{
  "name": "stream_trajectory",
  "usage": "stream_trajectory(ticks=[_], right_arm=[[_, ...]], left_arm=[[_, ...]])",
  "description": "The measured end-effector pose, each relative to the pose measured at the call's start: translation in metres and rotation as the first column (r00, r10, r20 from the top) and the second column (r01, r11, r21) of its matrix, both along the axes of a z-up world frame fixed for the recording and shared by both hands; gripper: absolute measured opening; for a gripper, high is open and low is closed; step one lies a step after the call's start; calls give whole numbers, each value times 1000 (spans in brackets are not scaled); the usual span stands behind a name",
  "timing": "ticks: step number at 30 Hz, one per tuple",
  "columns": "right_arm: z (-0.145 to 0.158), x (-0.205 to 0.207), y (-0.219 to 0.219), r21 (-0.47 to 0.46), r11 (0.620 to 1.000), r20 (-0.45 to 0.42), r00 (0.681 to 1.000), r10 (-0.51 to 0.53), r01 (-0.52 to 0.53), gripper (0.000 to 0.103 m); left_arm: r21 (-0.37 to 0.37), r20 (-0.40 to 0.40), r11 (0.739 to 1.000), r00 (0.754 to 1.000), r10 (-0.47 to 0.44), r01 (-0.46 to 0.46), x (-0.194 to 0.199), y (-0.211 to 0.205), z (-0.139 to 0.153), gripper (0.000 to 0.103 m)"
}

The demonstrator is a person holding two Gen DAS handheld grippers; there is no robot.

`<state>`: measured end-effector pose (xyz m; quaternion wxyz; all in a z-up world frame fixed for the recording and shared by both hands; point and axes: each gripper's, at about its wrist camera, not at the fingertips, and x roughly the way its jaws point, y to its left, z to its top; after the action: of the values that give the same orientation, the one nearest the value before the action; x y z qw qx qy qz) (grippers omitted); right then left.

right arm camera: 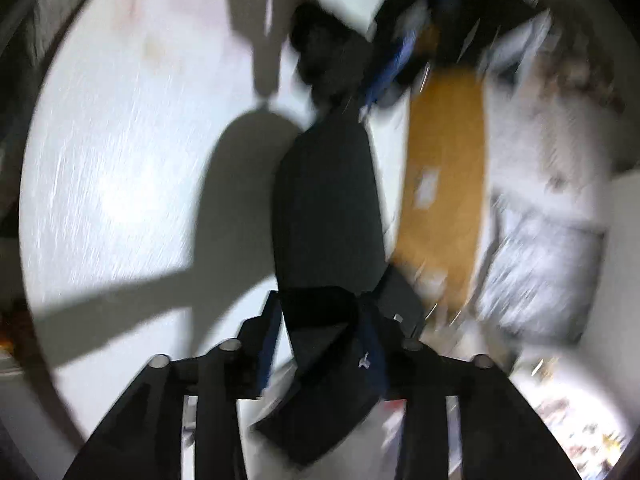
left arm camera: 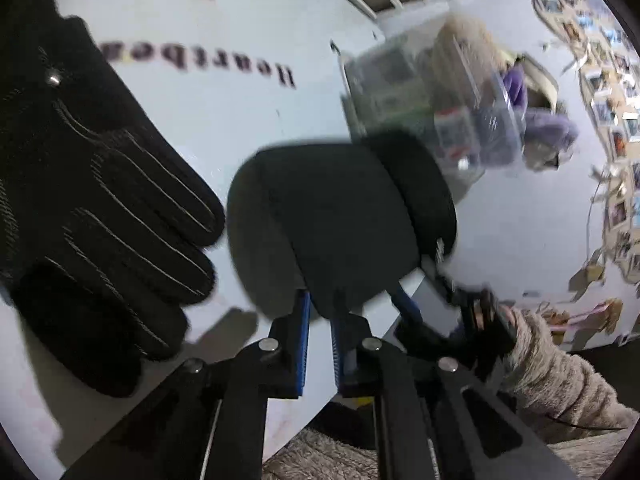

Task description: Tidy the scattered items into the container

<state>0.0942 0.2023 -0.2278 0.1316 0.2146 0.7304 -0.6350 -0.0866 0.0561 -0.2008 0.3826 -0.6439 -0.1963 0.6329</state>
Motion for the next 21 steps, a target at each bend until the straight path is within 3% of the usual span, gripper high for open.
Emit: stream_trajectory(ticks=[2, 4, 6, 8, 9, 10, 11, 12, 14, 15, 16, 17, 18, 20, 21], right_arm=[[-1, -3, 8, -37, 991, 18, 992, -125, 126, 71], [4, -4, 15, -96, 964, 50, 968, -246, 250, 76], [9, -5, 23, -159, 905, 100, 918, -383, 395, 76], [18, -8, 35, -238, 805, 178, 840, -513, 543, 76], [27, -12, 42, -305, 716, 233, 778, -584, 628, 76], [36, -18, 52, -380, 591, 304, 700, -646, 711, 76], [46, -23, 61, -440, 450, 380, 615, -691, 777, 76], [54, -27, 72, -487, 300, 459, 533, -711, 820, 76], [66, -31, 100, -548, -46, 632, 377, -677, 835, 75], [70, -32, 114, -547, -224, 712, 307, -632, 807, 69], [69, -34, 125, -532, -353, 763, 255, -595, 770, 62], [66, -36, 132, -516, -428, 789, 216, -576, 742, 48], [64, -38, 139, -496, -501, 814, 179, -553, 709, 42], [58, -42, 152, -447, -636, 861, 110, -497, 629, 39], [57, -45, 157, -425, -679, 877, 88, -472, 599, 40]], left_arm=[[-12, -15, 999, 999, -51, 50, 7, 14, 0, 10], [-59, -60, 991, 991, -121, 118, 13, 33, 4, 10], [-118, -133, 979, 974, -182, 166, 18, 42, 14, 10], [-173, -207, 966, 951, -228, 194, 18, 48, 28, 12], [-195, -244, 961, 940, -239, 194, 15, 48, 36, 24], [-214, -284, 960, 929, -236, 178, 9, 47, 43, 35], [-233, -326, 960, 917, -229, 157, 2, 47, 49, 59], [-251, -366, 959, 903, -223, 135, -6, 46, 56, 68], [-277, -413, 957, 888, -201, 87, -29, 51, 61, 68], [-293, -430, 954, 882, -191, 64, -41, 56, 61, 68], [-310, -450, 950, 874, -184, 41, -52, 61, 61, 68], [-335, -478, 942, 859, -184, 15, -63, 67, 59, 68], [-364, -499, 931, 845, -191, -5, -70, 74, 57, 68], [-422, -536, 906, 817, -211, -43, -84, 86, 51, 68], [-463, -547, 885, 803, -237, -54, -89, 92, 45, 68]])
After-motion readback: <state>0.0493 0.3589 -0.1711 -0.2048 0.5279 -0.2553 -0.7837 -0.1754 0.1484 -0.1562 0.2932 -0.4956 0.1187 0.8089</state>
